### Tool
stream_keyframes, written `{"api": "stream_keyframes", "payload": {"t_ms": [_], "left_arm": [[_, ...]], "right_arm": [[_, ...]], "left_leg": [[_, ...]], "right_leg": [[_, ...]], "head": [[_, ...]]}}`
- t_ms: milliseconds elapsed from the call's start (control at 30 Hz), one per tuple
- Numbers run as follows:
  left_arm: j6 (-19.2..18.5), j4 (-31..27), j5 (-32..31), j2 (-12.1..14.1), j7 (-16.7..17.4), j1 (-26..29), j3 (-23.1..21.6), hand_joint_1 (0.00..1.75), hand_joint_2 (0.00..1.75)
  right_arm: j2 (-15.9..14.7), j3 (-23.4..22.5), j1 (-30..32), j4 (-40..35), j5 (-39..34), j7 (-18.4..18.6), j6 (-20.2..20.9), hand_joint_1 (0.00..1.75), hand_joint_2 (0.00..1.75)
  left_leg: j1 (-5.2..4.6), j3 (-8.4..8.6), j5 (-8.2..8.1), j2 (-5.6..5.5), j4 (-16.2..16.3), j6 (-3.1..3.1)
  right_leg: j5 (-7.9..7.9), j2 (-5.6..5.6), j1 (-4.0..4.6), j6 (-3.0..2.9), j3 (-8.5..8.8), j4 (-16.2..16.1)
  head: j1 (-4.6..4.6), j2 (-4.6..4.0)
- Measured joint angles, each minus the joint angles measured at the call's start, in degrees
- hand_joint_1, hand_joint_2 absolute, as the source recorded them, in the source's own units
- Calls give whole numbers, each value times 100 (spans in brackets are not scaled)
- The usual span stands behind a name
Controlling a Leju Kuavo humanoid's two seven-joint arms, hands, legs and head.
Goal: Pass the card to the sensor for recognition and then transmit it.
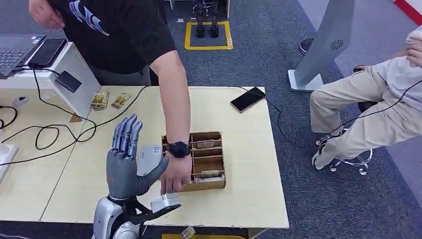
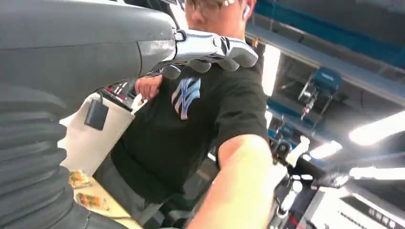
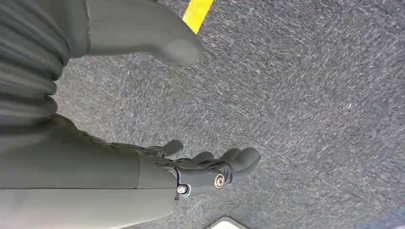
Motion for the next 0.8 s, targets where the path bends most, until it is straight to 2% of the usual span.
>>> {"api": "stream_keyframes", "payload": {"t_ms": [300, 800], "left_arm": [[-2, 229, -72, 94, 96, -6, -153, 0, 175], [33, 341, -138, 111, 177, -7, -162, 0, 175]], "right_arm": [[-11, 50, 4, 0, -61, 2, -2, 0, 175], [-11, 101, 14, -2, -133, 20, -4, 0, 175]], "left_leg": [[0, 0, 0, 0, 0, 0], [0, 0, 0, 0, 0, 0]], "right_leg": [[0, 0, 0, 0, 0, 0], [0, 0, 0, 0, 0, 0]], "head": [[2, 0], [0, 0]]}}
